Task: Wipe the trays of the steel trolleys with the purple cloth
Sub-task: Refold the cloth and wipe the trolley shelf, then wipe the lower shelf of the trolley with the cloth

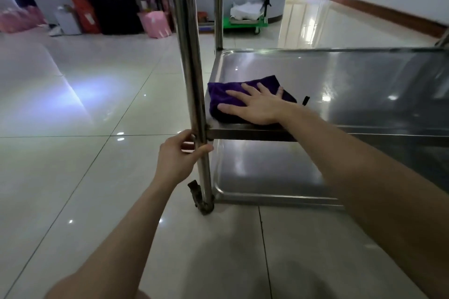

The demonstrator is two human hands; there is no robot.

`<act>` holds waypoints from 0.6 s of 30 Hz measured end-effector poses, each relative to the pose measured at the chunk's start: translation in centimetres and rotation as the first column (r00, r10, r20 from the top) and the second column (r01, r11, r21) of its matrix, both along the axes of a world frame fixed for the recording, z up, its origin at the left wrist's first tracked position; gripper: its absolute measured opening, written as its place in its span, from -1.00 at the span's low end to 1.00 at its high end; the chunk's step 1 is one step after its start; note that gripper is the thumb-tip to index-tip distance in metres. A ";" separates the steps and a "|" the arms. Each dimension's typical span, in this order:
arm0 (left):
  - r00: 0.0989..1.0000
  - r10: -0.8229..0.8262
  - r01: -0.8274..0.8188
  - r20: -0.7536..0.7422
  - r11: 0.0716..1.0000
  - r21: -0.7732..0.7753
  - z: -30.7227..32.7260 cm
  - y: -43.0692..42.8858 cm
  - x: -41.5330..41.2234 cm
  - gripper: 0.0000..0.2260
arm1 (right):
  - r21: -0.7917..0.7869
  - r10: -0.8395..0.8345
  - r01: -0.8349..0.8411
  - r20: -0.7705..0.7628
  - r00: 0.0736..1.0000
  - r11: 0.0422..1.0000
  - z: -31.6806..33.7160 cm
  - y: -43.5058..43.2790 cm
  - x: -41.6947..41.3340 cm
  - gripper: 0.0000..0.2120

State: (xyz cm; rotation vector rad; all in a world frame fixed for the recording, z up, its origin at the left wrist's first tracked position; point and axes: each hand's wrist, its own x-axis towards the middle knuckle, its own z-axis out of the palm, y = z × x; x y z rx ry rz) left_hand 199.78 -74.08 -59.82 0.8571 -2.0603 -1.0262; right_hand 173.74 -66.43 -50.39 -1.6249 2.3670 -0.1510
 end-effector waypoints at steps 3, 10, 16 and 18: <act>0.991 0.077 -0.083 0.107 0.995 0.061 -0.3 -0.5 0.2 -0.57 | 0.030 0.158 -0.155 -0.108 0.982 0.987 -0.3 5.3 2.8 0.20; 0.659 -0.385 0.129 0.646 0.904 0.407 -4.1 1.6 0.9 -0.50 | -0.269 0.261 -0.342 -0.296 0.919 0.900 -0.2 12.0 4.8 -0.32; 0.849 -0.438 0.328 0.295 0.876 0.354 -2.0 5.1 -1.1 -0.65 | -0.664 0.240 -0.114 0.102 0.965 0.739 0.7 17.5 5.6 -0.64; 0.846 -0.513 0.423 0.147 0.812 0.403 -0.8 6.3 -1.1 -0.54 | -0.699 0.319 -0.023 0.297 0.900 0.715 0.1 19.4 6.0 -0.73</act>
